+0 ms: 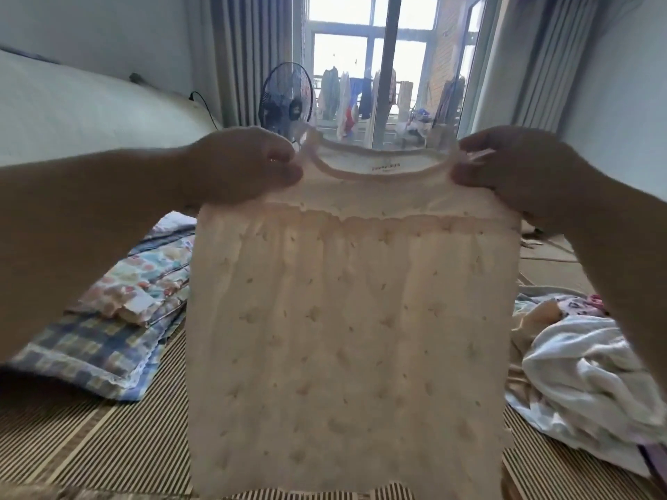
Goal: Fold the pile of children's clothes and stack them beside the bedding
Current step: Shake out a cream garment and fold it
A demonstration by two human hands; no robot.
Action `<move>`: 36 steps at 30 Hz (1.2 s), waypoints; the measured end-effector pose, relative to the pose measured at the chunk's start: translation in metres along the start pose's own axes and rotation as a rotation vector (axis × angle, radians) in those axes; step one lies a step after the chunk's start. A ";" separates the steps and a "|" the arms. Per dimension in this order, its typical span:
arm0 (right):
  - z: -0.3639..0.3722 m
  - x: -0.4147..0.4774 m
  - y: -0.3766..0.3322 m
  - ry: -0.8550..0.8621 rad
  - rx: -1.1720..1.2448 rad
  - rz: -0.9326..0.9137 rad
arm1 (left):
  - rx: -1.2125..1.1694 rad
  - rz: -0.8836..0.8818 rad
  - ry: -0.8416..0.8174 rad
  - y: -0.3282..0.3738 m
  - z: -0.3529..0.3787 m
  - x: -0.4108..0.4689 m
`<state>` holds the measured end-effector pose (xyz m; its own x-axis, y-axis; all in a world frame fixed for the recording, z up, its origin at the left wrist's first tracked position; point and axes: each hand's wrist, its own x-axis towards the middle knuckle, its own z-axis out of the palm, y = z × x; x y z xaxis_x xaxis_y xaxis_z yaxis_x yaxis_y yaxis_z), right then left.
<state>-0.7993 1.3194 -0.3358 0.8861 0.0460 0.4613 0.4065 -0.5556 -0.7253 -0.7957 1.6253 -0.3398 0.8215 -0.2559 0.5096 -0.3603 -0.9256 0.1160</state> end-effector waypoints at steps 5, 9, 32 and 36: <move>0.066 0.028 0.082 -0.056 -0.170 0.053 | 0.027 -0.138 -0.165 -0.024 0.100 0.010; 0.125 0.044 0.153 -0.073 -0.364 0.092 | 0.080 -0.161 -0.226 -0.051 0.189 0.006; 0.148 -0.146 0.236 -0.701 -0.572 0.104 | 0.122 0.270 -0.501 -0.048 0.287 -0.168; 0.169 -0.148 0.215 -0.470 -0.315 0.291 | -0.006 0.002 -0.445 -0.048 0.295 -0.163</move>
<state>-0.8055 1.3339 -0.6465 0.9826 0.1766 -0.0577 0.1129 -0.8142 -0.5694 -0.7819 1.6295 -0.6795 0.9305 -0.3542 0.0930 -0.3637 -0.9236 0.1212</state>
